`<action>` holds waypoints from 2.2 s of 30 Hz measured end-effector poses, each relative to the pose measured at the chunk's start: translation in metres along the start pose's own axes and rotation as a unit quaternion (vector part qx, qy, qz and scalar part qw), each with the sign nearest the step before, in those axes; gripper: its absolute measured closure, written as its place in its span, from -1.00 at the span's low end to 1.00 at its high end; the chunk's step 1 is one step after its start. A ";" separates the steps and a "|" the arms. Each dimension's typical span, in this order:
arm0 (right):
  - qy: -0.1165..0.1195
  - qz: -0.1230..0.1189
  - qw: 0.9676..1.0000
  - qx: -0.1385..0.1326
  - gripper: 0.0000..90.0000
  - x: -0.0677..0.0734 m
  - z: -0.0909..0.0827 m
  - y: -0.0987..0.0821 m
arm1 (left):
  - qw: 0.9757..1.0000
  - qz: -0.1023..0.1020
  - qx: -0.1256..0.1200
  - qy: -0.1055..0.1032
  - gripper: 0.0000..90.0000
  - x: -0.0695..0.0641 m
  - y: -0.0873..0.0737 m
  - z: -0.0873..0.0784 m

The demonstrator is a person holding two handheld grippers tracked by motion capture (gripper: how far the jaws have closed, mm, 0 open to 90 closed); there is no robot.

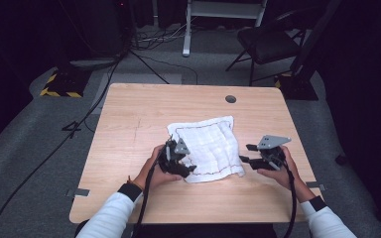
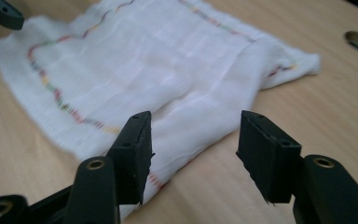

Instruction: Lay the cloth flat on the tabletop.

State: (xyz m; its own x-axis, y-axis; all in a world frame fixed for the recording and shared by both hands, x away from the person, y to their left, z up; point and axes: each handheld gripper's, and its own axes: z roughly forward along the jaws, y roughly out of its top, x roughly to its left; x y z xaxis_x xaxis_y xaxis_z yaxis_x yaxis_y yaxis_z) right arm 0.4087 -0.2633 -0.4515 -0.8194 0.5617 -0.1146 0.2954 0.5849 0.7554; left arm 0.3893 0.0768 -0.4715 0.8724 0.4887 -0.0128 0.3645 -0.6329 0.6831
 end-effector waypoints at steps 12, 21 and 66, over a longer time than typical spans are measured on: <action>0.036 -0.004 0.998 0.057 -0.04 0.022 0.016 -0.031 | 0.999 0.007 0.036 -0.023 -0.03 -0.007 -0.014 0.012; 0.010 -0.003 0.999 0.051 0.75 0.016 0.011 -0.036 | 0.999 0.018 0.045 -0.006 0.64 0.001 -0.015 0.003; -0.048 0.028 0.998 -0.024 -0.01 0.017 -0.035 -0.023 | 0.998 -0.058 -0.012 0.039 0.13 0.011 -0.039 -0.038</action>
State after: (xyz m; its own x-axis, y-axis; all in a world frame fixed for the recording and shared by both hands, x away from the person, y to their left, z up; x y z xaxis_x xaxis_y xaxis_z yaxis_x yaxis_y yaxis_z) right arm 0.3704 -0.2883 -0.4482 -0.7508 0.6475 -0.1307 0.3137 0.5236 0.7921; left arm 0.3719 0.1294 -0.4702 0.7968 0.6031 -0.0363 0.4522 -0.5555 0.6978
